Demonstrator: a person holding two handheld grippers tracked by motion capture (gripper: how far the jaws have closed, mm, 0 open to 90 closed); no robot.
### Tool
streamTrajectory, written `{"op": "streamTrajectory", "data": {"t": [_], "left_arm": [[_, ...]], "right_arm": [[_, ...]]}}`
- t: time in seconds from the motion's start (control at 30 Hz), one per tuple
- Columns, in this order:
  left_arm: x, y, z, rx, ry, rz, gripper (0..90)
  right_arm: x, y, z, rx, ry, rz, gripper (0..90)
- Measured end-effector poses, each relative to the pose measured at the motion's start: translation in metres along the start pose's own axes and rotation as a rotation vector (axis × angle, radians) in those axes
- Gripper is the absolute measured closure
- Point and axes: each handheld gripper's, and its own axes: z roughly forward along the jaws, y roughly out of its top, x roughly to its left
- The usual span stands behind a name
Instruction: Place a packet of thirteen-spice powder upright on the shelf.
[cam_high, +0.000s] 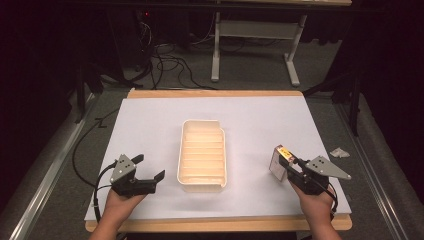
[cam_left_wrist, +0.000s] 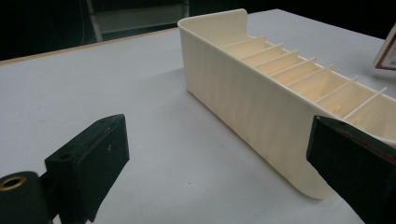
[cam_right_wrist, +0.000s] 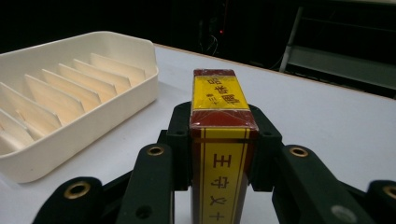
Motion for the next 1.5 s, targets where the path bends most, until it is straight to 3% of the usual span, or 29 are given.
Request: {"op": "streamTrajectory", "data": {"t": [0.33, 0.93, 1.17, 1.5], "left_arm": [[0.002, 0.000, -0.002, -0.006, 0.007, -0.011, 6.6], [0.008, 0.005, -0.009, -0.022, 0.030, -0.022, 6.7], [0.007, 0.007, -0.013, -0.037, 0.038, -0.021, 6.7], [0.008, 0.005, -0.014, -0.025, 0.036, -0.021, 6.7]], "right_arm": [[0.003, 0.009, 0.005, -0.026, 0.030, -0.010, 69.1], [0.018, 0.035, 0.037, -0.027, 0.076, -0.066, 69.2], [0.024, 0.055, 0.048, -0.062, 0.100, -0.082, 69.2], [0.033, 0.064, 0.061, -0.088, 0.140, -0.100, 69.2]]}}
